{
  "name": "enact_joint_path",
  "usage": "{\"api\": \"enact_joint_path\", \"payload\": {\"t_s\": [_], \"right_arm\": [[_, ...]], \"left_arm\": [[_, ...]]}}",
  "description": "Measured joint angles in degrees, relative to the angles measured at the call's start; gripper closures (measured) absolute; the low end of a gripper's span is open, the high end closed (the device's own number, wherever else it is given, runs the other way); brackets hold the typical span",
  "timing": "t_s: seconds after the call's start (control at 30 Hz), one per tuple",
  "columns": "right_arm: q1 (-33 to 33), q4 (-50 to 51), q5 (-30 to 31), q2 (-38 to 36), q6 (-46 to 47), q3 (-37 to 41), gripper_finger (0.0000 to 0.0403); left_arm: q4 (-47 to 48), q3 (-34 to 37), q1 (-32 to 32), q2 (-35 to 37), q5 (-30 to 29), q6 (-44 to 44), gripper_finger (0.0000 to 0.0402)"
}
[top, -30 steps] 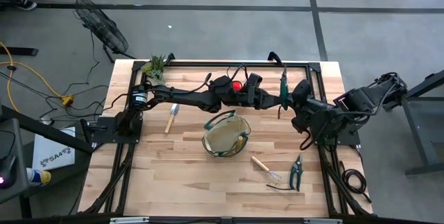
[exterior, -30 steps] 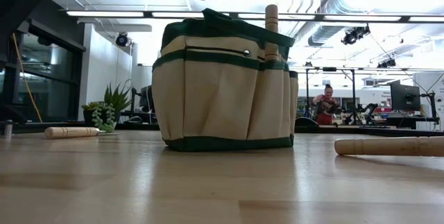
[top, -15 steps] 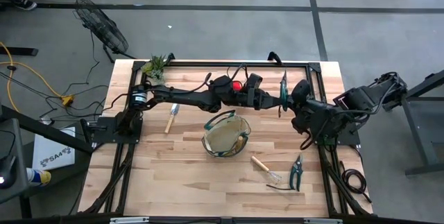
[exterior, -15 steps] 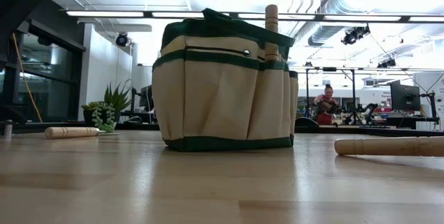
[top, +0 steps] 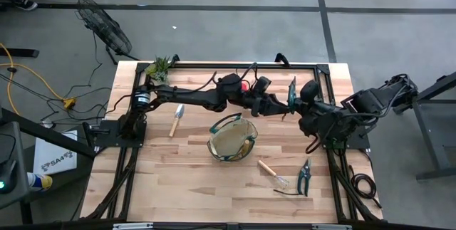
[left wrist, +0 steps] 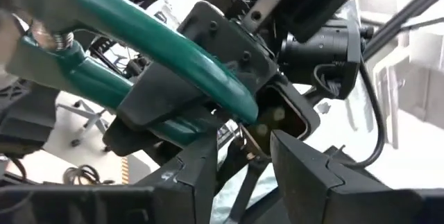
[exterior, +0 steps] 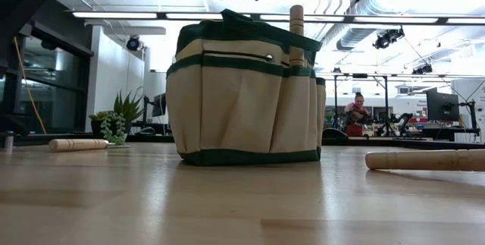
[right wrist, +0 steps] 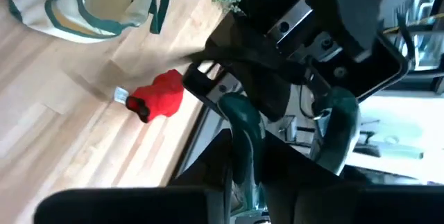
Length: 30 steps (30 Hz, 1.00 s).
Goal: Pick & Place Garden tools in Gardening bag
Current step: Put the left green shear scissors into the white gardening bag
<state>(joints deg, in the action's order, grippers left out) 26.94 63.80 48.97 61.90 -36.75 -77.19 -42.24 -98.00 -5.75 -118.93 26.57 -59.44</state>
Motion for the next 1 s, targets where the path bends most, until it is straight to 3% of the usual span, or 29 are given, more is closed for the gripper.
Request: {"api": "enact_joint_path", "payload": {"t_s": [0.2,0.4,0.7,0.83,1.0], "right_arm": [[0.0,1.4,0.09,-1.89,9.74,-0.02,0.0363],[-0.85,1.49,-7.07,-5.34,20.38,-0.04,0.0363],[-5.27,1.39,-21.51,-8.59,31.7,-0.11,0.0363],[-8.6,1.24,-30.03,-8.64,33.41,-0.11,0.0363],[-11.9,-1.63,-34.96,-8.47,33.07,1.86,0.0363]], "left_arm": [[4.53,0.11,-1.98,0.67,3.23,4.54,0.0268],[23.5,0.15,-4.09,6.6,2.0,18.09,0.0268],[51.84,0.13,-3.87,19.34,-14.49,39.62,0.0268],[62.55,0.17,-3.3,24.37,-20.32,44.5,0.0268],[74.56,0.15,-1.74,29.87,-27.25,47.23,0.0268]]}}
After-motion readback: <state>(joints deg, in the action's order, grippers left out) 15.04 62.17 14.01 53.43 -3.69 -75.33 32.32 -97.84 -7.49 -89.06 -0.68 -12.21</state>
